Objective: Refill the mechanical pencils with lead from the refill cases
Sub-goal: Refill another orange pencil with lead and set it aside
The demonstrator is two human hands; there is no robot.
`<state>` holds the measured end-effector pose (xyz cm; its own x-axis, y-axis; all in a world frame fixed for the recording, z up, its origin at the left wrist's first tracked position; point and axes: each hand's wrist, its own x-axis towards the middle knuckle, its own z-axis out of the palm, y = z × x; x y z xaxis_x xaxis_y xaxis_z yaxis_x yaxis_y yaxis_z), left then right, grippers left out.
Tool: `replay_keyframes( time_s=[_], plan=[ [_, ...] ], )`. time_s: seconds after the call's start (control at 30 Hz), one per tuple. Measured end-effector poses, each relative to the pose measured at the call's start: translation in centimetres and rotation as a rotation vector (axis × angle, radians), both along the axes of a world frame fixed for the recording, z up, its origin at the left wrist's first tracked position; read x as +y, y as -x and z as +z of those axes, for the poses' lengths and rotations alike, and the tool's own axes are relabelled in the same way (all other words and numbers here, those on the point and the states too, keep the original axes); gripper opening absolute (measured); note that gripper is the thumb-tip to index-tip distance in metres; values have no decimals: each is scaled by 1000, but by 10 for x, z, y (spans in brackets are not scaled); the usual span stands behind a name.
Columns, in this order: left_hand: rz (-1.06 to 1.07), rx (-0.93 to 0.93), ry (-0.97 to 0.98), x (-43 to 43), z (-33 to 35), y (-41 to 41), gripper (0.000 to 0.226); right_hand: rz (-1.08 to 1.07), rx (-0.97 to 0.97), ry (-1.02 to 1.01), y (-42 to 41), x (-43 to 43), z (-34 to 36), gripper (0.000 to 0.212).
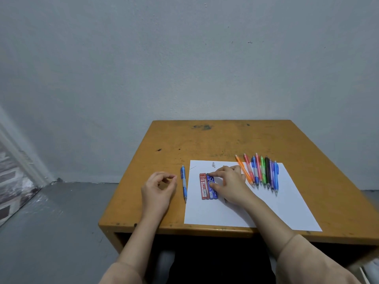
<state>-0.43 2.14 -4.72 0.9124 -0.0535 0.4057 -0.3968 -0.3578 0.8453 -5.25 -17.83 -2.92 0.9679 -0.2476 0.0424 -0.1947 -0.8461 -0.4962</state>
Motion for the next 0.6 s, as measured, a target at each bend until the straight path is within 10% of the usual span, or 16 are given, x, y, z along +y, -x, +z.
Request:
replay_keyframes(
  time_s=[0.27,0.6],
  plan=[
    [-15,16,-26,1,1,1,13,-147,-326,-262,-1,-9,9,21],
    [-40,-34,-39,0,-1,2,13,-324,-268,-279,-8,-15,0,29]
  ],
)
